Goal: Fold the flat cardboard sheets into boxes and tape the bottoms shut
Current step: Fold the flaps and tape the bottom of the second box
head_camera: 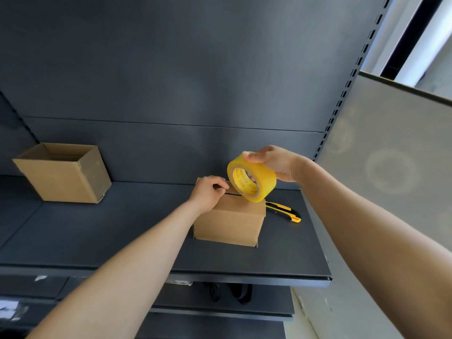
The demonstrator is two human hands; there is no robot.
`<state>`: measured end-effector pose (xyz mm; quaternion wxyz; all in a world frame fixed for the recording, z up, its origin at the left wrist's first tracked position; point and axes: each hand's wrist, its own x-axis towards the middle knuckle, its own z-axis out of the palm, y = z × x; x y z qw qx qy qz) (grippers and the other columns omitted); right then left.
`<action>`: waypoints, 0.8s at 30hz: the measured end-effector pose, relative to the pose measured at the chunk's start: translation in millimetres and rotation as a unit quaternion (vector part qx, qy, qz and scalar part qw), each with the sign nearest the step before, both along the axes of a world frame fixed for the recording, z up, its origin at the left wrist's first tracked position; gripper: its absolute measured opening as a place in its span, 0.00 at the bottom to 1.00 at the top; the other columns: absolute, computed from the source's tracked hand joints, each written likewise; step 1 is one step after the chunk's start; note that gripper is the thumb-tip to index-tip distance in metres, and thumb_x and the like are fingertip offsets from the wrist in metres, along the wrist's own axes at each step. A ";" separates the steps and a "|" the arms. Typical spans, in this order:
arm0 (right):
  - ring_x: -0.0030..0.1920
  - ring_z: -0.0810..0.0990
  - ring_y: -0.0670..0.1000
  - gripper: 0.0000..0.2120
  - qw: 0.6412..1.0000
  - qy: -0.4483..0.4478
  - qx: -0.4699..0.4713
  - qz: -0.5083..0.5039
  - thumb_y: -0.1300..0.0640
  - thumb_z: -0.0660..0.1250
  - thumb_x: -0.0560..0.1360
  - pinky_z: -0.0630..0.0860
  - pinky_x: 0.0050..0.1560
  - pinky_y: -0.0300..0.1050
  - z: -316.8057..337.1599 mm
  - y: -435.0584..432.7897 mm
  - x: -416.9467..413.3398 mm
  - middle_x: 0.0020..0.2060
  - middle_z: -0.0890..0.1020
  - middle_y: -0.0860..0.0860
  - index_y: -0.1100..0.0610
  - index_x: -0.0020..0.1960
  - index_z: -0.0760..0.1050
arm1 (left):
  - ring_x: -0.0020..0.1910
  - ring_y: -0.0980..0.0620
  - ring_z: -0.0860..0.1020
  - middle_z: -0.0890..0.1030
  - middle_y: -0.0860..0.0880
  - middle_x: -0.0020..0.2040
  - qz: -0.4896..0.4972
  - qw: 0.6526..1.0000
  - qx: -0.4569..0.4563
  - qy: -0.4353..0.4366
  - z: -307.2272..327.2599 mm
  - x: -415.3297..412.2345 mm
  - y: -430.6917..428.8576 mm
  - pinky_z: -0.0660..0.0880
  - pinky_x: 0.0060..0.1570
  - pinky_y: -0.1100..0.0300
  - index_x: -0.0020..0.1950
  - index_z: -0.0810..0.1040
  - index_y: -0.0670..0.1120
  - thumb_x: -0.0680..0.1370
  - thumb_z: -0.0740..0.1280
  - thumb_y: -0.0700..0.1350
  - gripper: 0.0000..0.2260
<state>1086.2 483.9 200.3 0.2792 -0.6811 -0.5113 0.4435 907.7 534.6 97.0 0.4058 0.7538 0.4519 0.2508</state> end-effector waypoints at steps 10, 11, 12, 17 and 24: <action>0.45 0.82 0.52 0.17 0.980 0.158 -0.041 0.113 0.52 0.71 0.68 0.78 0.49 0.48 -14.7 -2.9 8.2 0.43 0.83 0.54 0.61 0.51 0.76 | 0.57 0.52 0.76 0.79 0.50 0.58 -0.019 0.999 -0.029 -0.002 1.0 -0.6 3.3 0.67 0.54 0.64 0.50 0.82 0.43 0.76 0.68 0.38 0.05; 0.45 0.82 0.53 0.18 0.981 0.157 -0.038 0.112 0.52 0.72 0.67 0.78 0.49 0.49 -15.0 -3.7 9.9 0.44 0.83 0.54 0.60 0.52 0.76 | 0.56 0.52 0.75 0.78 0.51 0.58 -0.017 0.999 -0.030 -0.003 0.8 -0.6 3.1 0.67 0.54 0.64 0.49 0.82 0.43 0.76 0.68 0.38 0.05; 0.45 0.82 0.53 0.20 0.984 0.149 -0.031 0.094 0.50 0.72 0.67 0.78 0.50 0.49 -14.2 -3.5 10.3 0.43 0.83 0.54 0.61 0.53 0.76 | 0.56 0.53 0.75 0.78 0.51 0.58 -0.017 0.999 -0.031 -0.001 0.9 -0.6 3.0 0.66 0.54 0.64 0.49 0.82 0.44 0.76 0.68 0.38 0.05; 0.38 0.84 0.53 0.26 0.999 -0.023 -0.011 0.043 0.39 0.71 0.68 0.80 0.49 0.48 -1.0 3.3 -1.7 0.39 0.85 0.55 0.62 0.49 0.79 | 0.58 0.54 0.73 0.77 0.52 0.59 -0.020 0.999 -0.037 0.000 2.5 -1.6 3.2 0.66 0.57 0.62 0.49 0.82 0.45 0.76 0.68 0.38 0.06; 0.57 0.78 0.61 0.16 0.989 -0.048 -0.051 0.129 0.58 0.70 0.74 0.73 0.62 0.58 -1.3 -2.4 -12.7 0.56 0.80 0.59 0.59 0.60 0.75 | 0.49 0.54 0.75 0.81 0.50 0.52 -0.009 0.999 -0.044 0.008 7.3 -0.7 0.3 0.69 0.44 0.65 0.47 0.81 0.45 0.76 0.66 0.38 0.05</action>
